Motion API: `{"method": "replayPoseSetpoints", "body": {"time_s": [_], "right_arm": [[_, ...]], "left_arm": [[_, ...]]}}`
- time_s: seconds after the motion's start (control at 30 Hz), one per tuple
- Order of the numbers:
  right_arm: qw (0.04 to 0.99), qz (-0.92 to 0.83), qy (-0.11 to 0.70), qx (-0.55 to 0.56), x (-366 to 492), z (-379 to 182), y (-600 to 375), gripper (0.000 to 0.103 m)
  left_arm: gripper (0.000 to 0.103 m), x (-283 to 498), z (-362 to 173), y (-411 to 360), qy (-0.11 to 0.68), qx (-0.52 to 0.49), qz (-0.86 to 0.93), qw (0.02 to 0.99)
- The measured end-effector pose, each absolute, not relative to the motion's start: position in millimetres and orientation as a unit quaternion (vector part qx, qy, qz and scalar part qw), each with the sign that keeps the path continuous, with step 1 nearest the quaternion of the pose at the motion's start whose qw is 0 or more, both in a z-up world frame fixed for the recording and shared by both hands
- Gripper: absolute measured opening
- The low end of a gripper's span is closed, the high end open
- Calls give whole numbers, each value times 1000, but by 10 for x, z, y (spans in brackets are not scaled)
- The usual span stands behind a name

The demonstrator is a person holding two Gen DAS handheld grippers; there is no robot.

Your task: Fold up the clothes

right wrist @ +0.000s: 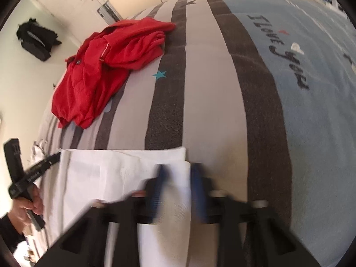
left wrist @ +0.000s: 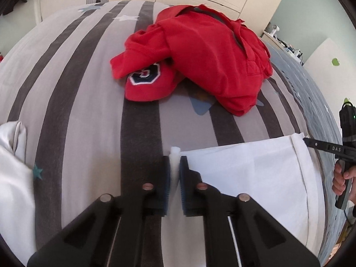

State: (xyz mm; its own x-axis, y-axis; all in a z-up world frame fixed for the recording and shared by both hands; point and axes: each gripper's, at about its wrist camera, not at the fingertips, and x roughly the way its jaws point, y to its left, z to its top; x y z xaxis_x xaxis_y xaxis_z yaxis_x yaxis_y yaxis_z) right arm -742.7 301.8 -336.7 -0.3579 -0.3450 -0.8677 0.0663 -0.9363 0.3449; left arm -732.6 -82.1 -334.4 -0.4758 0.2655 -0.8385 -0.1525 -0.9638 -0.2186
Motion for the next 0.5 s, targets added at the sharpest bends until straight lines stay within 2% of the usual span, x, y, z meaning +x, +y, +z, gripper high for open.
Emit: {"method": "replayPoseSetpoints", "body": {"time_s": [0.3,0.5], "right_arm": [[130,-858,-102,487,-7171,-2792,2913,4],[157,-887,-89,424,-6632,-2201,2857,4]], "left_arm": [[5,-7075,-2812,-792,-51,-438,888,130],[5,-6357,-2238,-867,-47,-377,913,149]]}}
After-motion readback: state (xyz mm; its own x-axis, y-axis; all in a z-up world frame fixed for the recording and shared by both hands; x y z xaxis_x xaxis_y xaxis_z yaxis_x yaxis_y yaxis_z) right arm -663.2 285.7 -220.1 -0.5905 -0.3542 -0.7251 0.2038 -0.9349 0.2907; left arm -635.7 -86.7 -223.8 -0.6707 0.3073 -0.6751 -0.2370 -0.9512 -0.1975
